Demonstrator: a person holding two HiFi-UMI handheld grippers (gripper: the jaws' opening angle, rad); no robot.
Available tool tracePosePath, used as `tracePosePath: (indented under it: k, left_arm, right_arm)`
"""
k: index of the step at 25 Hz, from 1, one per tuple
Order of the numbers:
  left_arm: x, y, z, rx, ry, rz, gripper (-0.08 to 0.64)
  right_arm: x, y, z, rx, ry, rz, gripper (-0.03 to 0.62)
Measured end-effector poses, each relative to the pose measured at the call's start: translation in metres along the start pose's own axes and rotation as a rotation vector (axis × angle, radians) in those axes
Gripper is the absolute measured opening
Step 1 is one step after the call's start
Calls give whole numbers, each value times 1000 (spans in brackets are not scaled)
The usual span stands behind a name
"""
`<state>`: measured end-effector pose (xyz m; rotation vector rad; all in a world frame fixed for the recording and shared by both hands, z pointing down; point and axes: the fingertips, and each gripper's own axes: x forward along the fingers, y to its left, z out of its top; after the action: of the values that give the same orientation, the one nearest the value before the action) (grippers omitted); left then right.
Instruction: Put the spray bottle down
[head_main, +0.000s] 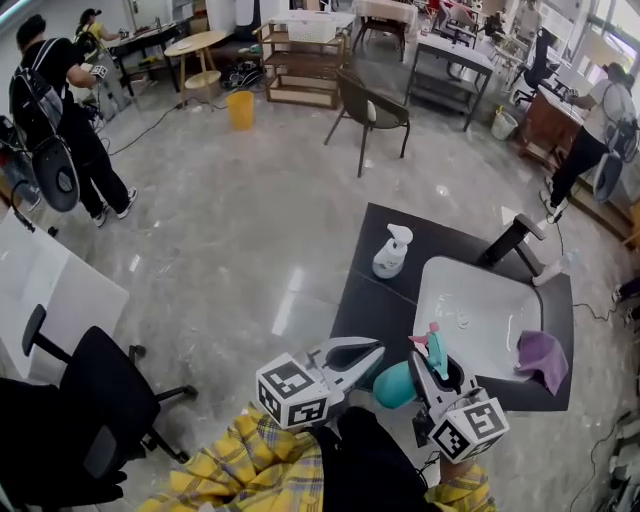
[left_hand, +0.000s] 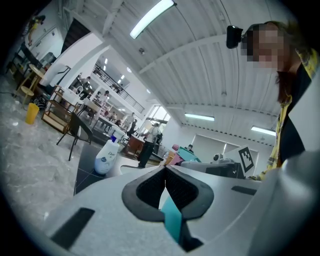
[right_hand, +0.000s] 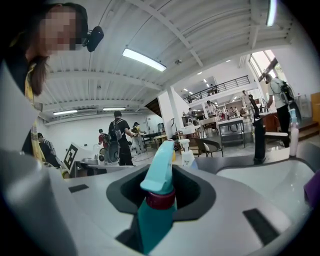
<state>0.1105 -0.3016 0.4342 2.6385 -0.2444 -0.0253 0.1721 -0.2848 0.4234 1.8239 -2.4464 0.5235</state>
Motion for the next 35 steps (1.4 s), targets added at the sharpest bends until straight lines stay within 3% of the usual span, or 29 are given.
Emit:
tracePosePath:
  k: [14, 23, 35]
  left_arm:
    - [51, 31, 24, 43, -19, 65, 5]
    - [61, 49, 27, 26, -18, 141, 5]
    - [70, 75, 29, 81, -54, 235, 5]
  right_arm:
    - [50, -44, 21, -69, -25, 110, 117]
    - [68, -58, 24, -142, -40, 129, 117]
    - [92, -73, 20, -269, -95, 152, 117]
